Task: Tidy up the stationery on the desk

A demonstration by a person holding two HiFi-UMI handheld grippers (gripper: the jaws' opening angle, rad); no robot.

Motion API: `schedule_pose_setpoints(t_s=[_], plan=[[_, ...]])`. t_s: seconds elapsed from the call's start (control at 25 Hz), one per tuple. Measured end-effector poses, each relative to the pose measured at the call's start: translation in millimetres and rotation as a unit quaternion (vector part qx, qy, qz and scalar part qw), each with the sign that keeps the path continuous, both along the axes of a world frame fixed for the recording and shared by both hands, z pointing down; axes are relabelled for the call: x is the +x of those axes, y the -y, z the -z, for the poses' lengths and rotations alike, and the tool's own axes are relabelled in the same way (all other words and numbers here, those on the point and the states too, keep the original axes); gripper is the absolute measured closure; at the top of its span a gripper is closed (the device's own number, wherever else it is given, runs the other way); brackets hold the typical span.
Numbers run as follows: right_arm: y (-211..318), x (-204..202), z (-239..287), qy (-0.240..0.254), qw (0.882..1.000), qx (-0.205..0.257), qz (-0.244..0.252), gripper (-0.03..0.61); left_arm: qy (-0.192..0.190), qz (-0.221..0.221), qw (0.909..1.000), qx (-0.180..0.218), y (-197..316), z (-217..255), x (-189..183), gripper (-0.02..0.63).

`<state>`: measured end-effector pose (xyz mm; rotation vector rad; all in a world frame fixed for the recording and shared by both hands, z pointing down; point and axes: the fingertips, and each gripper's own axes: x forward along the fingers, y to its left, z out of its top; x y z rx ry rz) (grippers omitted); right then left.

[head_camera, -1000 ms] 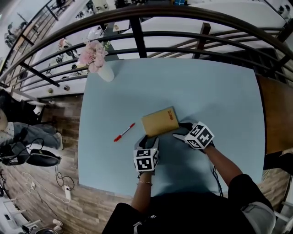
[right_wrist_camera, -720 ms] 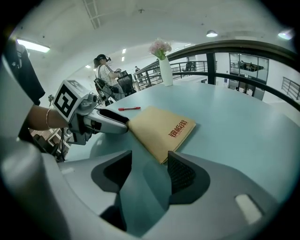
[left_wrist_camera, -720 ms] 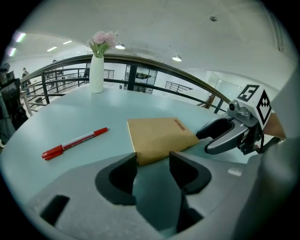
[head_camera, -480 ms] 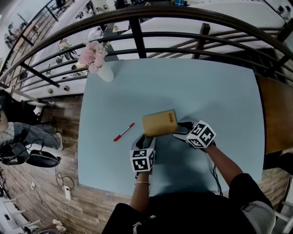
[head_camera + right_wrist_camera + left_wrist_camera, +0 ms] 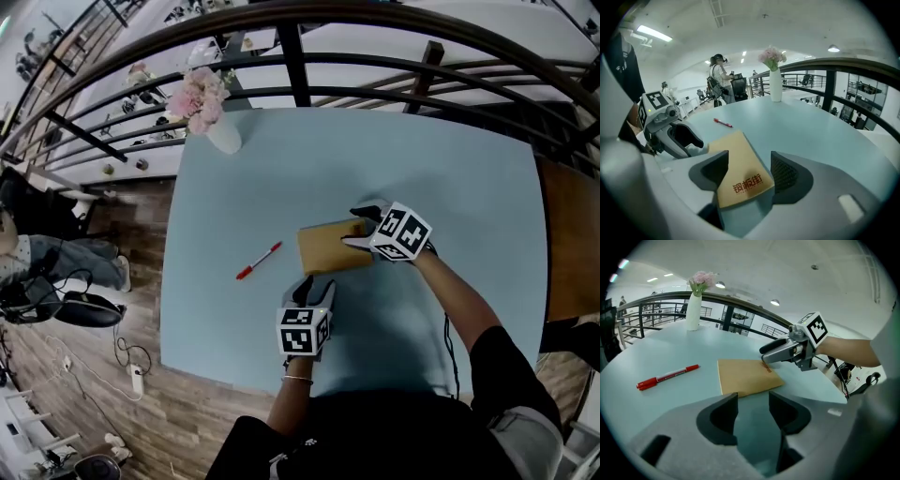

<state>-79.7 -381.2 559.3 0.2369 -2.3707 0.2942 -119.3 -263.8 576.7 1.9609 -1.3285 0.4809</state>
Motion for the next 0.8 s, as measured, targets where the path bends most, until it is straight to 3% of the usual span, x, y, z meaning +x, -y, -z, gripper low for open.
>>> schedule_pose_setpoints(t_s=[0.16,0.44,0.8], plan=[[2,-12,-21,-0.03,0.999,-0.015,0.036,0.278,-0.016,0.006,0.9998,-0.007,5,-2,4,0.407],[-12,-9,-34,-0.04,0.996,-0.047,0.065,0.258,-0.035,0.014,0.999,-0.024,4,-10,5,0.407],[-51,8,-34,-0.068,0.991,-0.062,0.095,0.314,-0.018,0.019,0.9994,-0.021,5,-12,0,0.408]])
